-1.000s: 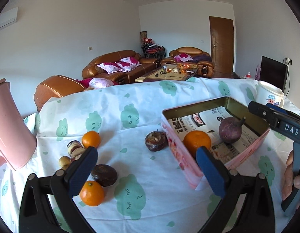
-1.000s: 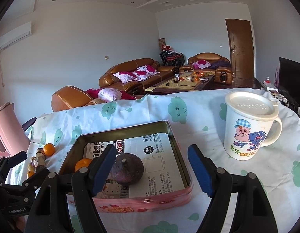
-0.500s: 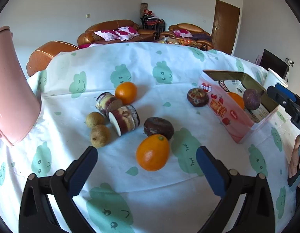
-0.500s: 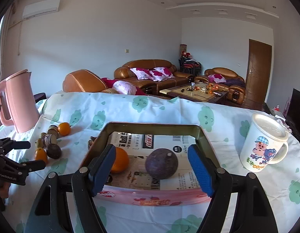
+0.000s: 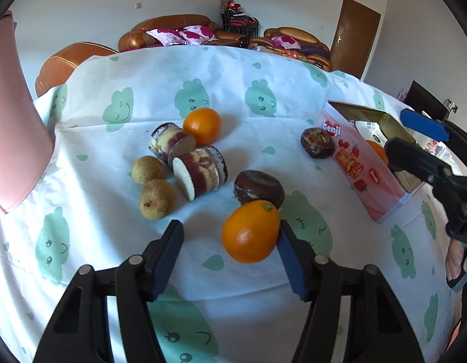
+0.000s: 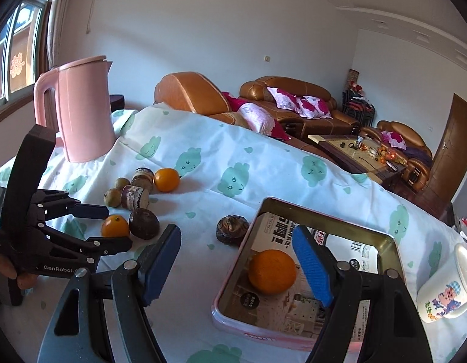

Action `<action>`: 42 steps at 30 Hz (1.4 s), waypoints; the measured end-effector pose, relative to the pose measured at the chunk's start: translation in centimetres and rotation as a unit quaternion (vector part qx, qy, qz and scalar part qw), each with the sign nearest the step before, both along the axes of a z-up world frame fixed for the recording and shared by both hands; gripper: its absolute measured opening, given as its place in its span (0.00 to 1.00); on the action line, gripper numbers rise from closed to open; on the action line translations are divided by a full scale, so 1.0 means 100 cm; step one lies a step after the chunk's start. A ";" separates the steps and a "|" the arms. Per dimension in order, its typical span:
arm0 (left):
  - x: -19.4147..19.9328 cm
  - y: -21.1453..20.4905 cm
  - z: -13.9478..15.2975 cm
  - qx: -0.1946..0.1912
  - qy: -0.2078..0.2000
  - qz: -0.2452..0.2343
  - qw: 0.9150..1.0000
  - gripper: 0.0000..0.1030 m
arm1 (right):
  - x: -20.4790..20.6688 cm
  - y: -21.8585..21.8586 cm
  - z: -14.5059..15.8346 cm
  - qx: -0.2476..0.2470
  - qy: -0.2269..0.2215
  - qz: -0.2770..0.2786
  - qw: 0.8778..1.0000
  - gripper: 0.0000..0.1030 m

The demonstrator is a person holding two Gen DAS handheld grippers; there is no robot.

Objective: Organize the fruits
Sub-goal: 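Grasp a second orange with the left tool while the right tool grasps a brown round fruit, then carry the orange and brown fruit over the tin box and open both tools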

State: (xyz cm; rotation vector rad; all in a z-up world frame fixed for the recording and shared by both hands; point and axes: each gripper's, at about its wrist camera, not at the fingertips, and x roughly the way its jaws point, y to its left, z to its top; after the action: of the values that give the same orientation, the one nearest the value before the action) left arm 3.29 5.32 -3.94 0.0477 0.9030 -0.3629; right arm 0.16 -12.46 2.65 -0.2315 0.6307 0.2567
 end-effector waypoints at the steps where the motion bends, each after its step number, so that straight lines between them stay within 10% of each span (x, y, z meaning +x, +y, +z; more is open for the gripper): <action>1: -0.001 -0.001 0.001 -0.003 0.000 -0.006 1.000 0.51 | 0.005 0.005 -0.002 -0.013 0.009 0.007 1.000 0.72; 6: -0.003 -0.003 0.003 -0.005 -0.004 -0.012 1.000 0.35 | 0.028 0.025 -0.013 -0.065 0.053 0.044 0.996 0.50; 27: 0.002 0.044 0.029 -0.027 -0.062 0.091 0.994 0.34 | 0.096 0.062 -0.053 -0.255 0.199 0.133 0.937 0.48; 30: 0.000 0.043 0.029 -0.028 -0.063 0.087 0.994 0.34 | 0.096 0.063 -0.051 -0.277 0.203 0.127 0.930 0.35; 42: 0.001 0.049 0.028 -0.030 -0.074 0.111 0.991 0.34 | 0.061 0.034 -0.005 -0.039 0.119 0.055 0.991 0.31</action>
State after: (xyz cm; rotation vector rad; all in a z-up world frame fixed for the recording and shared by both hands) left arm 3.42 10.24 -1.16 -0.0805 0.7420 -0.1768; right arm 6.27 -9.03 2.17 -0.3154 0.8657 0.3702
